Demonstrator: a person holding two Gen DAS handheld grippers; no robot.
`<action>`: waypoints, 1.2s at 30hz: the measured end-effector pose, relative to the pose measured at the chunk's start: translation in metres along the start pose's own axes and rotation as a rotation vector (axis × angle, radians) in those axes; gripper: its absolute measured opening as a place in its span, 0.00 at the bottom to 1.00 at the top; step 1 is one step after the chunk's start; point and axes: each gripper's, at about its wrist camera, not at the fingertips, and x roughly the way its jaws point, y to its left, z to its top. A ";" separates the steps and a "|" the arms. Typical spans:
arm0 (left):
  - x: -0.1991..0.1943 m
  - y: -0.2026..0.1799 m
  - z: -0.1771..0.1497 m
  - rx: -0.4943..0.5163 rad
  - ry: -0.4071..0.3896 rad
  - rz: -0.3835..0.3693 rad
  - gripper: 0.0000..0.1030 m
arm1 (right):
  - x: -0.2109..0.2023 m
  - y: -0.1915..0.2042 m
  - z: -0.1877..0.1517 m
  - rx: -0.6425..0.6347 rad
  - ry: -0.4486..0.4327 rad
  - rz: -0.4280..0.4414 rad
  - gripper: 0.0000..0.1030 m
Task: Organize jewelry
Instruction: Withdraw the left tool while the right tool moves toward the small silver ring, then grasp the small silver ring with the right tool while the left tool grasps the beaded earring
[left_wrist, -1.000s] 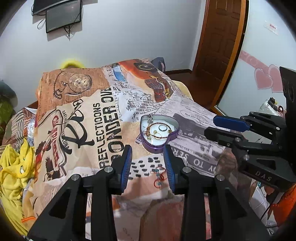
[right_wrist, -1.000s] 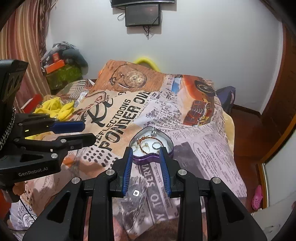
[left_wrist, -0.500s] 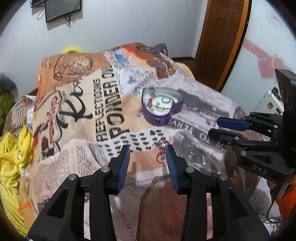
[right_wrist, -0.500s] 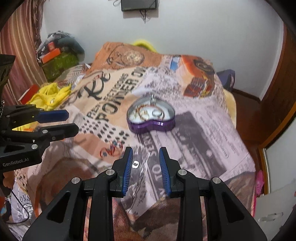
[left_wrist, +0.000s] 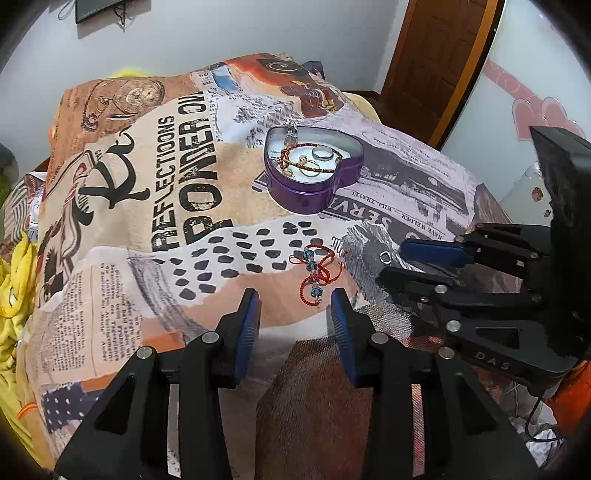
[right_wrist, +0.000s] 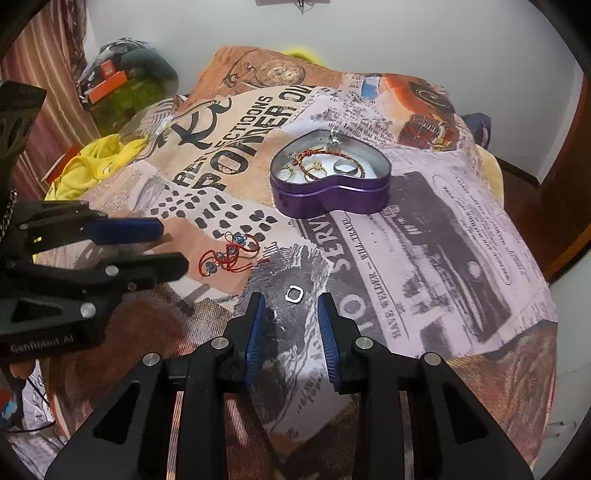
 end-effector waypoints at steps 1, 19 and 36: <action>0.001 0.000 0.000 0.003 -0.001 -0.005 0.38 | 0.003 0.000 0.000 0.001 0.004 0.003 0.26; 0.024 -0.005 0.003 -0.008 0.033 -0.064 0.31 | 0.012 0.013 0.000 -0.068 -0.018 -0.039 0.08; 0.017 -0.011 0.009 -0.007 0.004 -0.028 0.06 | -0.021 -0.011 0.003 0.009 -0.097 -0.041 0.08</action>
